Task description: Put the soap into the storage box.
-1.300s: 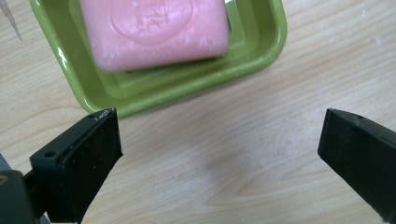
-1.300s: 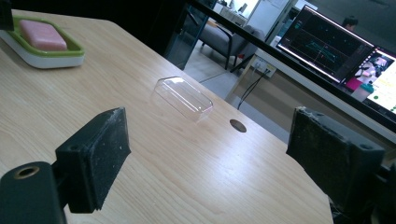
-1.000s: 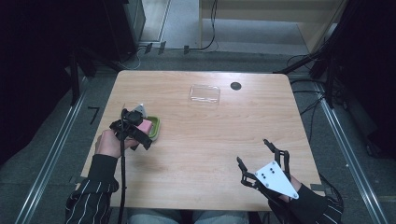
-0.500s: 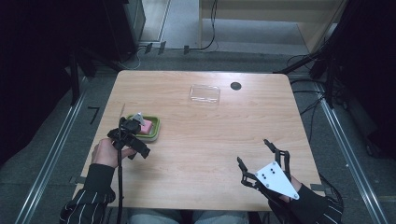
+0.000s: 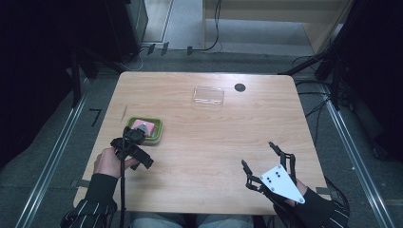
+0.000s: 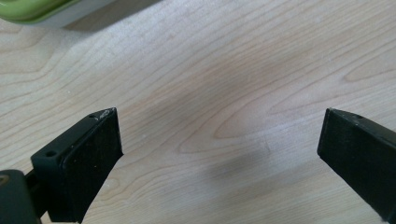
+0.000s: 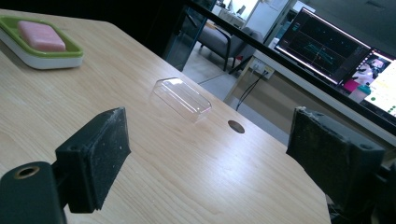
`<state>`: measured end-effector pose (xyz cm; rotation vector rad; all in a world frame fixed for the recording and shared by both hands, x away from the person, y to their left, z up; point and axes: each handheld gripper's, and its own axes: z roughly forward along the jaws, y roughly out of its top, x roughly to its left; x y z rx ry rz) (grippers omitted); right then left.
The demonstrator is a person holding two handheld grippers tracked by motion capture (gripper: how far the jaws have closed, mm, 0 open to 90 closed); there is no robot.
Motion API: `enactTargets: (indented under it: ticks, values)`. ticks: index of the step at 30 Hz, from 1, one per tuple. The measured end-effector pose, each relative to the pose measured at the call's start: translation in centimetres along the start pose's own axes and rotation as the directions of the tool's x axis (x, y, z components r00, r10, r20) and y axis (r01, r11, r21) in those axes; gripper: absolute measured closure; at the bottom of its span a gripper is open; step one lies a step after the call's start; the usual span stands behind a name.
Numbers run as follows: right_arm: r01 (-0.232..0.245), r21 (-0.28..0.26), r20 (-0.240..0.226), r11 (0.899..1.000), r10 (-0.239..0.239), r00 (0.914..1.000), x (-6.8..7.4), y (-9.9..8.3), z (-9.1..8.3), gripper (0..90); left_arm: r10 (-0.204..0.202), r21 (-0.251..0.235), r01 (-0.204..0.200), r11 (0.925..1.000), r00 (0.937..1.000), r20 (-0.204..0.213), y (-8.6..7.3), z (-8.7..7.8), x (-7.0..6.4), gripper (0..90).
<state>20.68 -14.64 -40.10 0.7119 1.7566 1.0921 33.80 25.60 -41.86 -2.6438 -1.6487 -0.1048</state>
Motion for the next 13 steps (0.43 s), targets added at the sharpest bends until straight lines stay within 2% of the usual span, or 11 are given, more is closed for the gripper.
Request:
enactTargets:
  ticks: [13]
  values:
    - [-0.001, 0.0, 0.004, 1.0, 0.001, 1.0, -0.1, -0.1, -0.1, 13.2, 0.03, 0.035, -0.029, 0.9989, 0.9994, -0.015, -0.8, 1.2, -0.6, 0.5]
